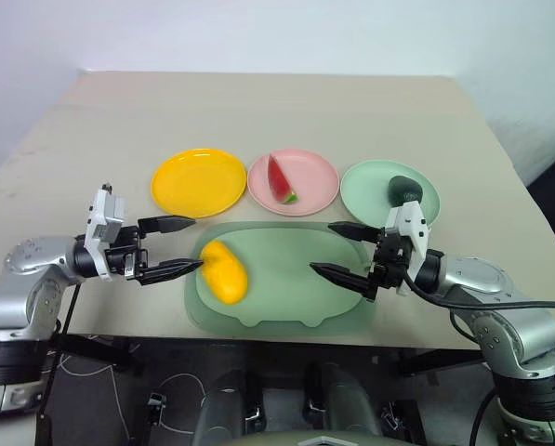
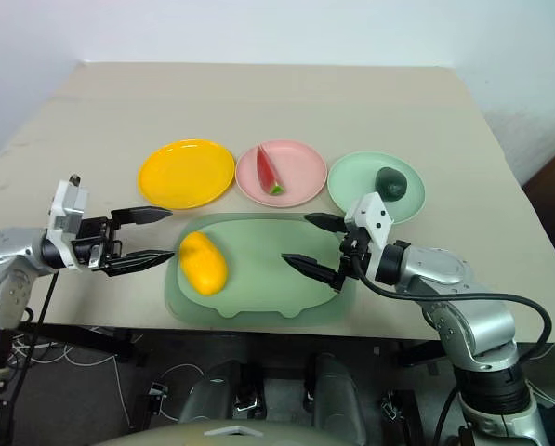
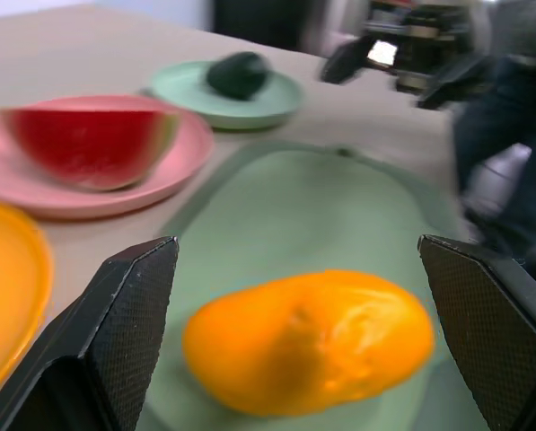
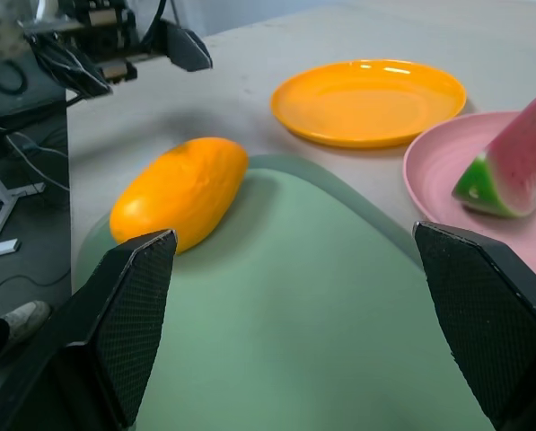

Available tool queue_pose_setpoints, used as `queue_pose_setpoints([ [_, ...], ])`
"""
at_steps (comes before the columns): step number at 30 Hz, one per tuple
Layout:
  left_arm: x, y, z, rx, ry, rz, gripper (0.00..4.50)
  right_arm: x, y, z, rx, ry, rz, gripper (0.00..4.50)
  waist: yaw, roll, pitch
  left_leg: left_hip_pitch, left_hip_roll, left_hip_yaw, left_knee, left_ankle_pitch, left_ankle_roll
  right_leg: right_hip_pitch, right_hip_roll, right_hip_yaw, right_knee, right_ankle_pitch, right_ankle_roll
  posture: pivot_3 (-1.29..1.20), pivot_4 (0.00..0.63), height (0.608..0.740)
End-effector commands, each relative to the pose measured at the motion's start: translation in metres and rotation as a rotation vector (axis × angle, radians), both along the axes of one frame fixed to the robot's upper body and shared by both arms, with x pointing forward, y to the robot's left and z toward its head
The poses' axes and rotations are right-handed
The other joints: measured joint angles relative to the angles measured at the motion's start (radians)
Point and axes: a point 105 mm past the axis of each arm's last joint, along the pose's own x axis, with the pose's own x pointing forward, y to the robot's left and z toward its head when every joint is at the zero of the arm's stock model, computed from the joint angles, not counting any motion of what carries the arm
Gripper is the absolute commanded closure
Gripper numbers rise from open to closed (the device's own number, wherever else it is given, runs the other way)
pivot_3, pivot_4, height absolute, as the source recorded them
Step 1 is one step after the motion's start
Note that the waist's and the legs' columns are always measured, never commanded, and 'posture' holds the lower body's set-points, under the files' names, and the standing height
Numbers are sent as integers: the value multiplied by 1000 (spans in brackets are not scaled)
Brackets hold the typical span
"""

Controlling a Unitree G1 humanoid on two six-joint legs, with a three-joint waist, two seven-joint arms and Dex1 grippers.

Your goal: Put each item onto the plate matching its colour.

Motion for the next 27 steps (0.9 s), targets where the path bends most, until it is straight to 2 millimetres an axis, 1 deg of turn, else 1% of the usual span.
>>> queue_pose_setpoints([
  [1,2,1,0,108,-32,-105,0,-3,2,11,-26,-69,6,29,1,0,0,0,0,0,0,0,0,0,0,0,0,0,0,0,150,696],
  [6,14,-12,2,175,-68,-203,0,2,6,15,-38,-84,-20,29,0,0,0,-1,0,0,1,0,0,0,0,0,0,1,-2,0,150,696],
  [9,20,-28,-4,251,-94,-295,0,3,6,16,-58,-86,-40,29,1,0,0,-1,0,-1,2,-1,1,0,0,0,0,1,-2,0,150,696],
  [11,21,-34,-6,288,-97,-343,0,2,6,17,-64,-89,-51,29,1,0,0,-2,0,-1,3,-1,2,0,-1,0,0,1,-2,0,150,696],
  [15,25,-35,-11,377,-109,-394,0,1,4,20,-77,-97,-72,29,-4,0,0,-3,0,-1,5,-2,3,0,0,0,1,1,-2,0,150,696],
  [20,31,-43,-9,407,-136,-443,0,1,1,16,-102,-99,-109,29,0,0,0,-3,0,-2,8,-3,5,1,0,-1,1,0,0,0,150,696],
  [23,33,-43,-16,478,-159,-482,0,-3,2,13,-109,-94,-111,29,0,0,0,-4,0,-2,9,-3,6,2,-1,-1,1,-1,1,0,150,696],
  [27,31,-46,-21,522,-147,-536,0,-3,0,12,-126,-93,-125,29,-1,0,0,-4,0,-2,10,-4,7,3,-1,-1,0,-1,1,0,150,696],
])
